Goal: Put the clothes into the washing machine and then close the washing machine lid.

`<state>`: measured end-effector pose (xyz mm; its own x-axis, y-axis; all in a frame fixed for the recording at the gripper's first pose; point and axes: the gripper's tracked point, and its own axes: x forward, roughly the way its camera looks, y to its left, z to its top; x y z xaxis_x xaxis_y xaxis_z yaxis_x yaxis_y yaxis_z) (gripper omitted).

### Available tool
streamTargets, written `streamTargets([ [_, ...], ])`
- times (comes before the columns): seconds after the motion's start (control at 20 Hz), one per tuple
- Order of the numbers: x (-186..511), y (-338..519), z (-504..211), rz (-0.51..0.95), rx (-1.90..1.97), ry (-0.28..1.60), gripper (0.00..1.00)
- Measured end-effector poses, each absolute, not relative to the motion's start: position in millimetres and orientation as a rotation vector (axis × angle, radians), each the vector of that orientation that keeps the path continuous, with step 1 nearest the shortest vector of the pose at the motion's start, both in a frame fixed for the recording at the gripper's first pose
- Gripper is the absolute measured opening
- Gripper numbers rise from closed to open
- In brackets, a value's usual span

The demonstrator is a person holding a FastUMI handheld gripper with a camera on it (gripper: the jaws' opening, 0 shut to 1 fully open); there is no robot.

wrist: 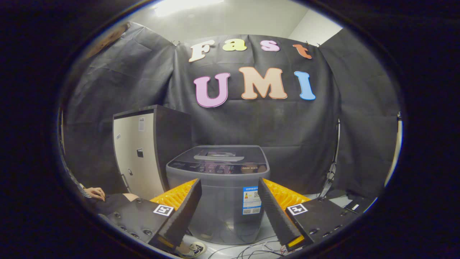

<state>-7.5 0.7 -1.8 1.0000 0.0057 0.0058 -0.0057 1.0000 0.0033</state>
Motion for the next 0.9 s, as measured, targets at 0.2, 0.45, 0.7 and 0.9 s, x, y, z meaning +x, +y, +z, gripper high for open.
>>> streamTargets([
  [0.2, -7.5, 0.6, -1.6, 0.006, 0.003, -0.005, 0.99],
  [0.45, -8.2, 0.6, -1.5, 0.005, 0.003, -0.005, 0.99],
  [0.7, -8.4, 0.7, -0.7, 0.005, 0.003, -0.004, 0.99],
  [0.9, -8.2, 0.2, -0.6, 0.005, 0.003, -0.004, 0.99],
])
